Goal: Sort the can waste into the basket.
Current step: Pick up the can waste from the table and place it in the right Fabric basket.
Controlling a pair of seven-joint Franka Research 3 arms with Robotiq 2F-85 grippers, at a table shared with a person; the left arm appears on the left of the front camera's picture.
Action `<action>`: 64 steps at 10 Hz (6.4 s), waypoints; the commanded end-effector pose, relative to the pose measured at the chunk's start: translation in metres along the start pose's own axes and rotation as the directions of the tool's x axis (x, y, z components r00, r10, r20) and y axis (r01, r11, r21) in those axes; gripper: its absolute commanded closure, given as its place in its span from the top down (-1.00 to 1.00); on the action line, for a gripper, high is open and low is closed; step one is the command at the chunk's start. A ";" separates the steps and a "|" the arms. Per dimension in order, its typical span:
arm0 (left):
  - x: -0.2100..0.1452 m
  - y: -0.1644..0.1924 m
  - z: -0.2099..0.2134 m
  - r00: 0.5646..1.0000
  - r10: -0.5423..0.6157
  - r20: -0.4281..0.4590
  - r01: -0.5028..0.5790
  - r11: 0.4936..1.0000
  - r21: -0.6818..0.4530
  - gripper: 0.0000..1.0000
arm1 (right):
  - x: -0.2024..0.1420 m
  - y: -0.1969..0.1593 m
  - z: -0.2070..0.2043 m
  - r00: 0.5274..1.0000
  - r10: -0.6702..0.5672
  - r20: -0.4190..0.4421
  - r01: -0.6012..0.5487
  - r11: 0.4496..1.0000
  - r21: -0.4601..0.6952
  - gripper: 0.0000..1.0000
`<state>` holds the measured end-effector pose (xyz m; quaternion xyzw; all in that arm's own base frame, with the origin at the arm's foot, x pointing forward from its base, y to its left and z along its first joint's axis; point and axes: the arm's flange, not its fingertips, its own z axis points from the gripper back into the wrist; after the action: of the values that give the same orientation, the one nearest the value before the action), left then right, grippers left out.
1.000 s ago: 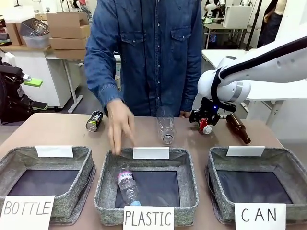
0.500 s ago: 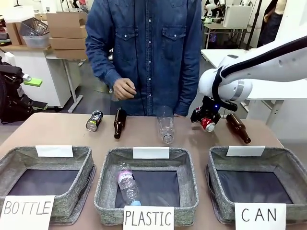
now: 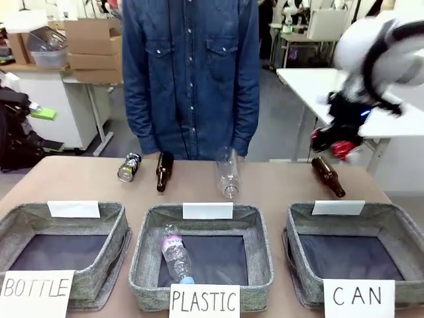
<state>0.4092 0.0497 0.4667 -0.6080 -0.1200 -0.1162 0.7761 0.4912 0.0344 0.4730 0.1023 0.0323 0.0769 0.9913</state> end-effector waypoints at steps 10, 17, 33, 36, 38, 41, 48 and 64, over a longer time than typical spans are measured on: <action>-0.002 -0.001 -0.002 1.000 -0.021 0.013 0.022 0.999 -0.023 1.00 | -0.180 -0.026 -0.023 0.993 0.067 -0.098 -0.059 0.994 0.089 -1.00; -0.002 -0.001 -0.002 1.000 -0.021 0.013 0.022 0.999 -0.023 1.00 | -0.185 -0.023 -0.028 0.997 0.021 -0.072 -0.012 0.992 0.124 0.77; -0.002 -0.001 -0.002 1.000 -0.021 0.013 0.022 0.999 -0.023 1.00 | -0.192 -0.071 0.028 0.966 -0.256 0.043 0.098 0.512 0.853 1.00; -0.002 -0.001 -0.002 1.000 -0.021 0.013 0.022 0.999 -0.023 1.00 | -0.192 -0.071 0.028 0.966 -0.256 0.043 0.098 0.512 0.853 1.00; -0.002 -0.001 -0.002 1.000 -0.021 0.013 0.022 0.999 -0.023 1.00 | -0.192 -0.071 0.028 0.966 -0.256 0.043 0.098 0.512 0.853 1.00; -0.002 -0.001 -0.002 1.000 -0.021 0.013 0.022 0.999 -0.023 1.00 | -0.192 -0.071 0.028 0.966 -0.256 0.043 0.098 0.512 0.853 1.00; -0.032 -0.053 0.136 0.997 -0.071 0.017 0.070 0.994 0.084 1.00 | -0.192 -0.071 0.028 0.966 -0.256 0.043 0.098 0.512 0.853 1.00; -0.084 -0.124 0.162 0.943 -0.324 0.073 0.284 0.901 0.328 1.00 | -0.192 -0.071 0.028 0.966 -0.256 0.043 0.098 0.512 0.853 1.00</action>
<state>0.2835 0.1942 0.5974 -0.4863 -0.2777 -0.1617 0.8125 0.3145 -0.0676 0.4943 0.5727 -0.0020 -0.0720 0.8166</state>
